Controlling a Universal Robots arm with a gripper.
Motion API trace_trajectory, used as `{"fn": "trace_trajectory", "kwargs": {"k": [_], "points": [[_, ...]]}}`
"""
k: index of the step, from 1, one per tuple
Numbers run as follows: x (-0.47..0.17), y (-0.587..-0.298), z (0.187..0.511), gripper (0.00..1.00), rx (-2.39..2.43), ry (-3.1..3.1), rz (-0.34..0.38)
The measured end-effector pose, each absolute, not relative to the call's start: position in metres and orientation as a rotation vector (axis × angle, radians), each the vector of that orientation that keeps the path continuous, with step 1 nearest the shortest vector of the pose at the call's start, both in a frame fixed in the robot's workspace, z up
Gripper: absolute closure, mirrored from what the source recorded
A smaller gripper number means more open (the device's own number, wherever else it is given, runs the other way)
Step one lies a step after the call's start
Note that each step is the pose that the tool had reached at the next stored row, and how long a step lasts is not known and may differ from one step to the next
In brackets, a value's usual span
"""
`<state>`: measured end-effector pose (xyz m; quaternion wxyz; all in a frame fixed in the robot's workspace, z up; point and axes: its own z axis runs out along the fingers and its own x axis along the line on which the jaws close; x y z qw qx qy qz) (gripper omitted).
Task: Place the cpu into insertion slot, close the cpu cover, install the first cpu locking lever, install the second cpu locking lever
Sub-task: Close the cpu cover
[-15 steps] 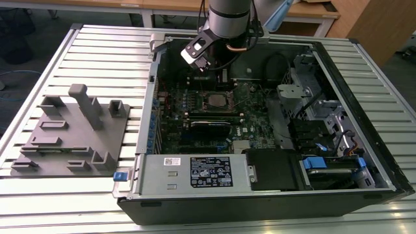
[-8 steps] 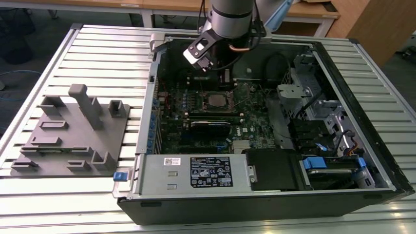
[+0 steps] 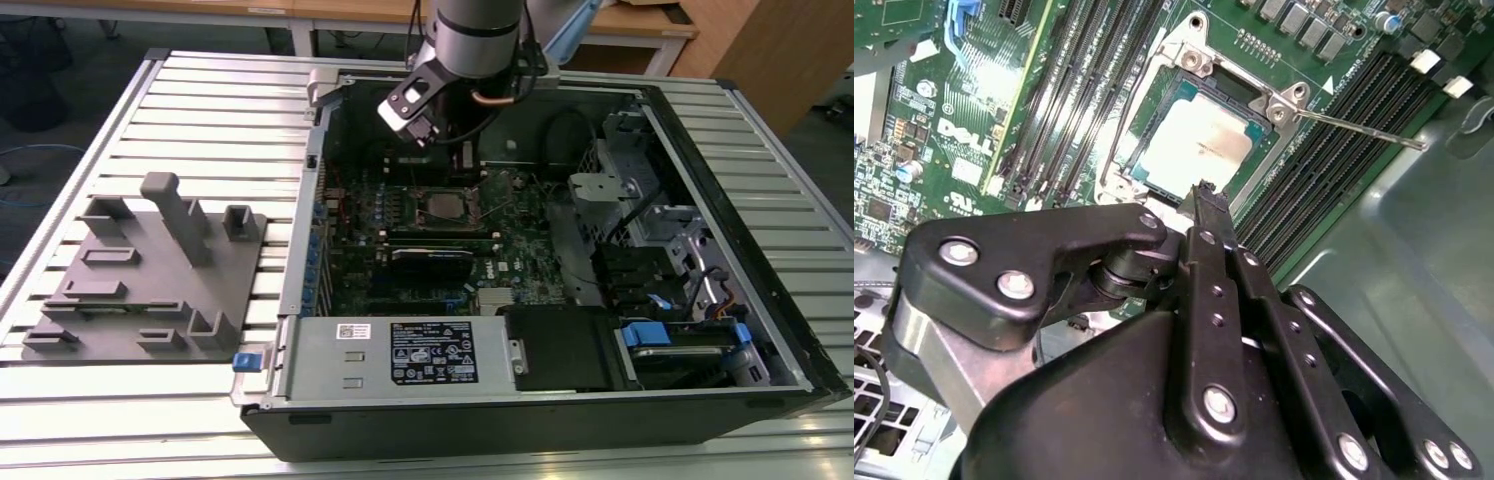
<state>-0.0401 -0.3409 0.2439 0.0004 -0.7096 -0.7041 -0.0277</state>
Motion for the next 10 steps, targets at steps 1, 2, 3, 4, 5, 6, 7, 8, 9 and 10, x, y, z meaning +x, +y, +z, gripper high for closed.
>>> {"fn": "trace_trajectory", "kwargs": {"k": [1,2,3,4,5,6,7,8,9,10], "points": [[-0.0401,-0.3409,0.2445,0.89,-2.229,-2.211,-0.087],[-0.0401,-0.3409,0.2451,0.89,-2.229,-2.211,-0.087],[-0.0401,-0.3409,0.2458,0.89,-2.229,-2.211,-0.087],[-0.0401,-0.3409,0.2465,0.89,-2.229,-2.211,-0.087],[-0.0401,-0.3409,0.2471,0.89,-2.229,-2.211,-0.087],[-0.0401,-0.3409,0.2478,0.89,-2.229,-2.211,-0.087],[-0.0401,-0.3409,0.2484,0.89,-2.229,-2.211,-0.087],[-0.0401,-0.3409,0.2489,0.89,-2.229,-2.211,-0.087],[-0.0401,-0.3409,0.2494,0.89,-2.229,-2.211,-0.087],[-0.0401,-0.3409,0.2494,0.89,-2.229,-2.211,-0.088]]}}
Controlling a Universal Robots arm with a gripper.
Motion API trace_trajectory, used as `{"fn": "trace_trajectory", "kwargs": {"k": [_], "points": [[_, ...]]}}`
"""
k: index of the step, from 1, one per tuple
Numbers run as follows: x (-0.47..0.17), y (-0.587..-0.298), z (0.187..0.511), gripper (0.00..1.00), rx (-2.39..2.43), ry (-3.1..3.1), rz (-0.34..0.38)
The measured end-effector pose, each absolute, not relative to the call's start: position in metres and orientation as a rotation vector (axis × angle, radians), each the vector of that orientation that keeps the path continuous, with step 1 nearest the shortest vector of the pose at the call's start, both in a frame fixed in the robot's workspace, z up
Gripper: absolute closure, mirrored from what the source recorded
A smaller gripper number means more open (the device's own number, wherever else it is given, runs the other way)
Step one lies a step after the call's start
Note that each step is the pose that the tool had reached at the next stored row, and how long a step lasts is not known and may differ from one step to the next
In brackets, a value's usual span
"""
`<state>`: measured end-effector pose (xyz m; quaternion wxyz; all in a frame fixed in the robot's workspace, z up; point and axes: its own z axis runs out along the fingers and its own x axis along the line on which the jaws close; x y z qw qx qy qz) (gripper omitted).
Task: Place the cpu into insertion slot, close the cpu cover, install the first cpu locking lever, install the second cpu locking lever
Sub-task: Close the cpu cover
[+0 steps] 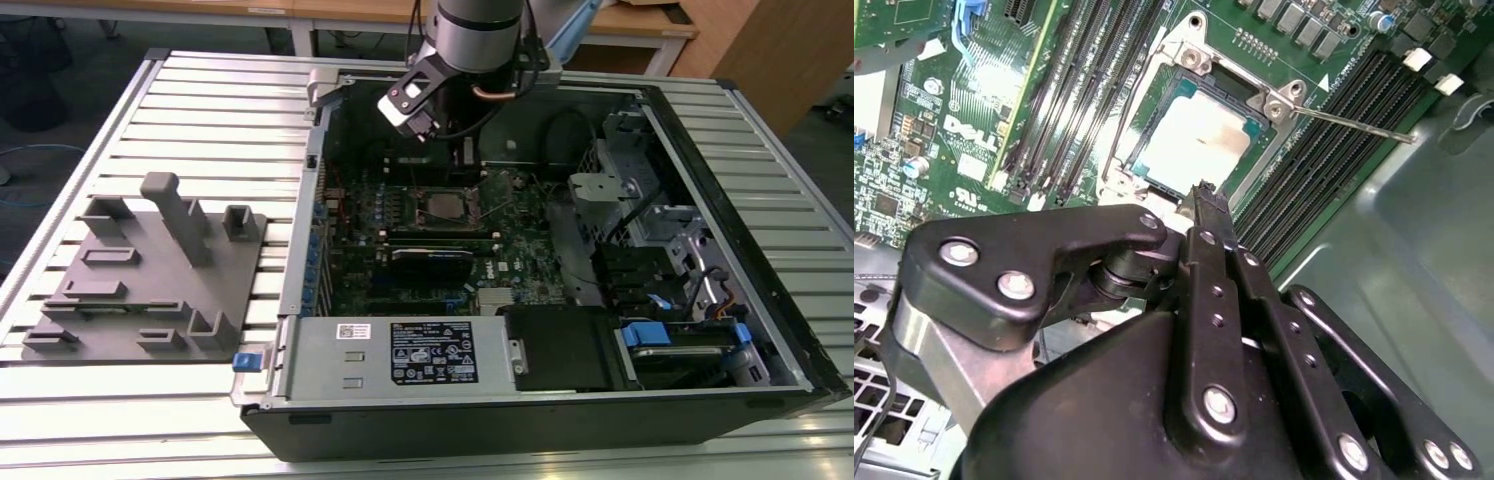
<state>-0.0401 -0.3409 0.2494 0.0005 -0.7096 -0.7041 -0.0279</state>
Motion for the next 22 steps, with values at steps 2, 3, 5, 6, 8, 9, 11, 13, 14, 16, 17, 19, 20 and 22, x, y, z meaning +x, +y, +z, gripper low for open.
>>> {"fn": "trace_trajectory", "kwargs": {"k": [2,3,5,6,8,9,11,13,14,16,17,19,20,22], "points": [[-0.0401,-0.3409,0.2497,0.89,-2.229,-2.211,-0.087],[-0.0401,-0.3409,0.2498,0.89,-2.229,-2.211,-0.087],[-0.0401,-0.3409,0.2499,0.89,-2.229,-2.211,-0.087],[-0.0398,-0.3410,0.2499,0.89,-2.228,-2.211,-0.087],[-0.0391,-0.3410,0.2499,0.89,-2.228,-2.211,-0.087],[-0.0386,-0.3410,0.2499,0.89,-2.229,-2.211,-0.087],[-0.0373,-0.3410,0.2499,0.89,-2.229,-2.211,-0.087],[-0.0361,-0.3410,0.2499,0.89,-2.229,-2.211,-0.087],[-0.0355,-0.3409,0.2498,0.89,-2.228,-2.211,-0.087],[-0.0349,-0.3409,0.2498,0.89,-2.229,-2.211,-0.087],[-0.0347,-0.3409,0.2499,0.89,-2.229,-2.211,-0.087],[-0.0346,-0.3409,0.2498,0.89,-2.229,-2.211,-0.087],[-0.0346,-0.3409,0.2499,0.89,-2.229,-2.211,-0.087],[-0.0340,-0.3409,0.2498,0.89,-2.228,-2.212,-0.087]]}}
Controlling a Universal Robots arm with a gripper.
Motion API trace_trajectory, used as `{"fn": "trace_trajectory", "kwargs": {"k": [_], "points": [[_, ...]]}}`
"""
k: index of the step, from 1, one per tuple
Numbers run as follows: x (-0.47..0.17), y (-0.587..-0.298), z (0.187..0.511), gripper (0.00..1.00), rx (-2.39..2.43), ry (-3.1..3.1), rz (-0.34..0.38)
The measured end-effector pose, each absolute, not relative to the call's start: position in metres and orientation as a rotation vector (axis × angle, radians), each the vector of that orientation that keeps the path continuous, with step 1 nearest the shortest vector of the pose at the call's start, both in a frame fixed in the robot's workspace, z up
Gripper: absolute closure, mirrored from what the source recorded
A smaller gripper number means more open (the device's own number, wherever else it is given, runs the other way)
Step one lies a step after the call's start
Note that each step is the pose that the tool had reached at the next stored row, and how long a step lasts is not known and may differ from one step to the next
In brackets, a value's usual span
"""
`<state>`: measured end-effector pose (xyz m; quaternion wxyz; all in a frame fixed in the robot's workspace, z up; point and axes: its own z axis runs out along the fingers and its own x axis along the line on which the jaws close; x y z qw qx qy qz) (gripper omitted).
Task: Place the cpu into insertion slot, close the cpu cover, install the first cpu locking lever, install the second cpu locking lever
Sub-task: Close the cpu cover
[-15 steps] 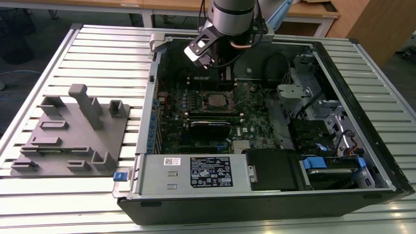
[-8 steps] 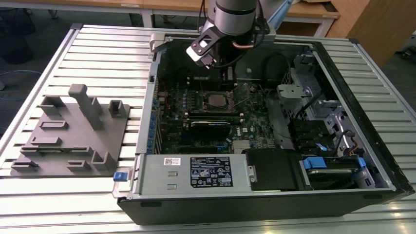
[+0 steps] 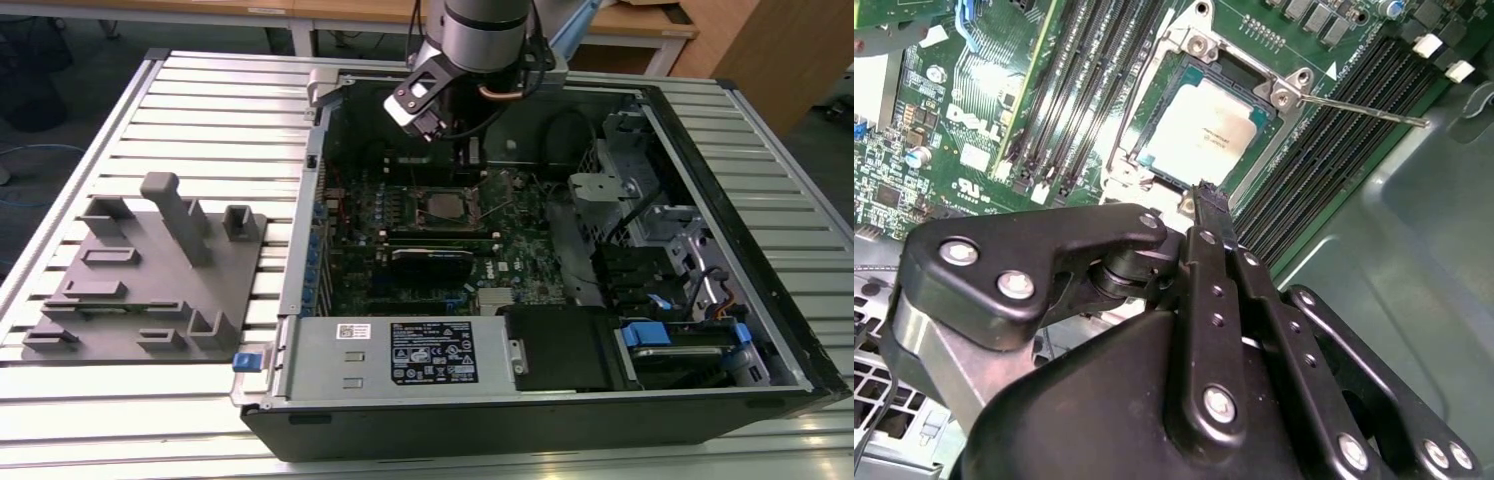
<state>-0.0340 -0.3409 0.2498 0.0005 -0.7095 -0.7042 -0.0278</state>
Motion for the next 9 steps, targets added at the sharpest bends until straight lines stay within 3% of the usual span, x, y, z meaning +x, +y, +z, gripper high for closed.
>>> {"fn": "trace_trajectory", "kwargs": {"k": [9], "points": [[-0.0290,-0.3409,0.2494,0.89,-2.229,-2.211,-0.087]]}}
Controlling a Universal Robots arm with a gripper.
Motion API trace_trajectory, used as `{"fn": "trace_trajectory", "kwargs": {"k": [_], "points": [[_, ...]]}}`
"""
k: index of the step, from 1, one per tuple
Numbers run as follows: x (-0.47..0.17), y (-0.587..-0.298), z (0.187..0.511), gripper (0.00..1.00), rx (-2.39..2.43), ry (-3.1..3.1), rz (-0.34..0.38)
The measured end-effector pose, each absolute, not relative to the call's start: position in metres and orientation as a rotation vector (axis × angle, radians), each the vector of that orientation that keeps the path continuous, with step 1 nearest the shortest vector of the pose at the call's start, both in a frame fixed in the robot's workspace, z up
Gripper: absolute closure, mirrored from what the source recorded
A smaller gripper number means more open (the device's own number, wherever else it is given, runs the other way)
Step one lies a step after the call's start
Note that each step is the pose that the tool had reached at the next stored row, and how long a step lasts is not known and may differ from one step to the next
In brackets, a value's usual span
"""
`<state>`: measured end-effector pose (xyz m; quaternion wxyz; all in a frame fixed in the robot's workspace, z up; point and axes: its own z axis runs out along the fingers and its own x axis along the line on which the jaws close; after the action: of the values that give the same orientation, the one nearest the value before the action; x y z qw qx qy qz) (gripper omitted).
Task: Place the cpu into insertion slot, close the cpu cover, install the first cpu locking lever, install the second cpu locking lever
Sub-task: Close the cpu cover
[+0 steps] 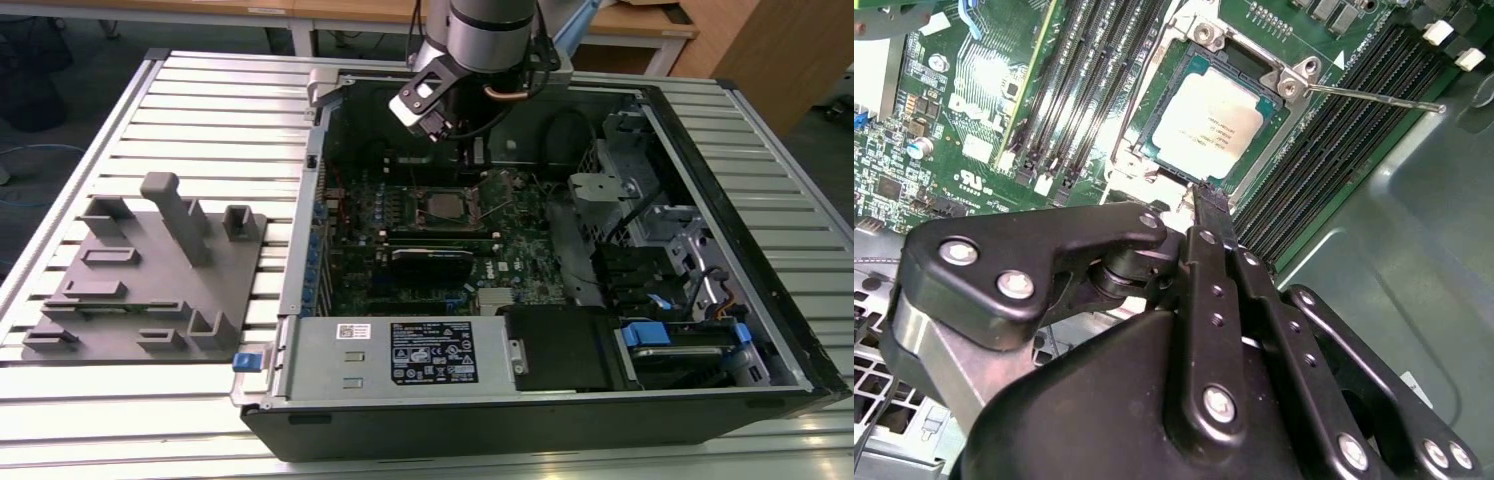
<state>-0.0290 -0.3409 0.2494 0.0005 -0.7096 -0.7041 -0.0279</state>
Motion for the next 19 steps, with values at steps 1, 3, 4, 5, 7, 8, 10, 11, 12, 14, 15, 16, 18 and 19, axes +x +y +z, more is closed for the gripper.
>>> {"fn": "trace_trajectory", "kwargs": {"k": [1,3,4,5,7,8,10,11,12,14,15,16,18,19], "points": [[-0.029,-0.341,0.249,0.89,-2.229,-2.211,-0.088],[-0.029,-0.341,0.249,0.89,-2.229,-2.211,-0.087],[-0.029,-0.341,0.248,0.89,-2.229,-2.211,-0.087],[-0.029,-0.341,0.248,0.89,-2.229,-2.211,-0.087],[-0.028,-0.341,0.248,0.89,-2.228,-2.211,-0.087],[-0.027,-0.341,0.248,0.89,-2.229,-2.211,-0.087],[-0.023,-0.341,0.247,0.89,-2.229,-2.211,-0.088],[-0.021,-0.341,0.247,0.89,-2.229,-2.211,-0.088],[-0.020,-0.341,0.247,0.89,-2.229,-2.211,-0.087],[-0.016,-0.341,0.247,0.89,-2.228,-2.211,-0.087],[-0.015,-0.341,0.247,0.89,-2.229,-2.211,-0.087],[-0.014,-0.341,0.247,0.89,-2.229,-2.211,-0.087],[-0.014,-0.341,0.247,0.89,-2.229,-2.211,-0.087],[-0.014,-0.341,0.247,0.89,-2.229,-2.211,-0.087]]}}
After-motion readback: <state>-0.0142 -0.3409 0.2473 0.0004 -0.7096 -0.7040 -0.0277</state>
